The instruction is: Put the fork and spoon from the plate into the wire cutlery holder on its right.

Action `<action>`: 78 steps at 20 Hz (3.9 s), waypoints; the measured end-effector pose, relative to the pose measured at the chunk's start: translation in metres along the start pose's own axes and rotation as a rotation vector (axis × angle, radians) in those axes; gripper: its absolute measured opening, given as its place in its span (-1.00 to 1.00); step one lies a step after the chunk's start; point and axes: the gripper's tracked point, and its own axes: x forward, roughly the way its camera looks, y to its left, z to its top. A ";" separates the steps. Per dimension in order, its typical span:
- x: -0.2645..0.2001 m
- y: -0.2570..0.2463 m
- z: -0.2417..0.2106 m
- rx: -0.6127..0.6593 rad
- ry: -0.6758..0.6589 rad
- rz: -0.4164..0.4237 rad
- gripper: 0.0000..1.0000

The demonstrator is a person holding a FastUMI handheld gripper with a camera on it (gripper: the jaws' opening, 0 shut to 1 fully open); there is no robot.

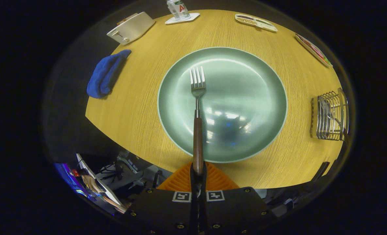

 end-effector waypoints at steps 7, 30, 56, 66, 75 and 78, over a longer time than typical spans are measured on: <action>-0.048 -0.022 -0.010 -0.104 -0.001 -0.002 -0.95; -0.180 -0.163 -0.080 0.084 0.108 -0.068 -0.95; -0.162 -0.207 -0.042 0.305 0.386 -0.009 -0.95; -0.178 -0.213 -0.016 0.262 0.298 -0.035 -0.73; -0.238 -0.186 0.008 0.181 -0.203 -0.109 0.02; -0.257 -0.165 0.018 0.175 -0.430 -0.144 0.24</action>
